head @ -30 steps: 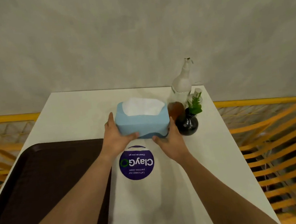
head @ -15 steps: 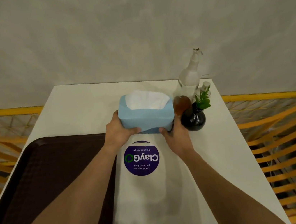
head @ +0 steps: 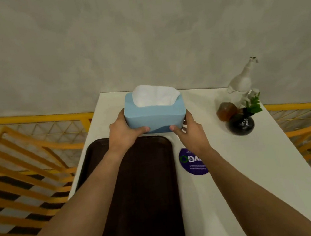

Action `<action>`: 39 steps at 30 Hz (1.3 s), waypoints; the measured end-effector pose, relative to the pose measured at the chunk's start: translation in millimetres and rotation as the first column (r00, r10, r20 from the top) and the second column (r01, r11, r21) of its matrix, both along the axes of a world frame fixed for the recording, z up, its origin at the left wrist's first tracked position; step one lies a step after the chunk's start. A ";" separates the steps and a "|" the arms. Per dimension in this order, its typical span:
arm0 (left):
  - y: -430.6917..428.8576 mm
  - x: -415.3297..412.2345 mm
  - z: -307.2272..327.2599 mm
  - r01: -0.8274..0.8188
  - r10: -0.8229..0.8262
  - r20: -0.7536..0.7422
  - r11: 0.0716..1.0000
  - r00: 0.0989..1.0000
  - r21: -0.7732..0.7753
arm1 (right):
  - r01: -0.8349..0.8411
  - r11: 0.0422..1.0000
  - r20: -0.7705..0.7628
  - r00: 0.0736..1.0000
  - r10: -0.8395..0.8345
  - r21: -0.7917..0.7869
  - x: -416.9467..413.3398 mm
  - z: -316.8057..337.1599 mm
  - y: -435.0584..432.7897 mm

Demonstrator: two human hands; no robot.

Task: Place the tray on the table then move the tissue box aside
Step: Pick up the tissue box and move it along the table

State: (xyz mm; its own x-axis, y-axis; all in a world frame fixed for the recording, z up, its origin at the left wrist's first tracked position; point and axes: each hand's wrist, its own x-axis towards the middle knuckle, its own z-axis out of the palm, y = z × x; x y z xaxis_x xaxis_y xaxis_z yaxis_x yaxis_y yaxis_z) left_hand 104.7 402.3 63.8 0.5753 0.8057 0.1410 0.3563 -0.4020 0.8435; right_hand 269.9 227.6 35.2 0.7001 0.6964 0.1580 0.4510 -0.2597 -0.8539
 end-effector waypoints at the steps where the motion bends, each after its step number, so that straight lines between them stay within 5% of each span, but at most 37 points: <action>1: 11.9 -12.4 3.0 -0.007 0.007 0.000 1.000 1.000 0.006 | -0.009 1.000 0.004 1.000 0.009 -0.001 -11.8 2.5 12.0; 15: 137.8 -78.2 -1.9 0.042 -0.042 -0.018 0.999 0.999 -0.020 | 0.010 0.998 0.025 1.000 -0.009 -0.067 -79.7 0.0 132.2; 39: 245.8 10.5 -73.4 0.118 -0.119 -0.016 0.991 0.993 -0.062 | 0.004 0.998 0.013 1.000 -0.003 -0.066 9.3 -58.4 235.8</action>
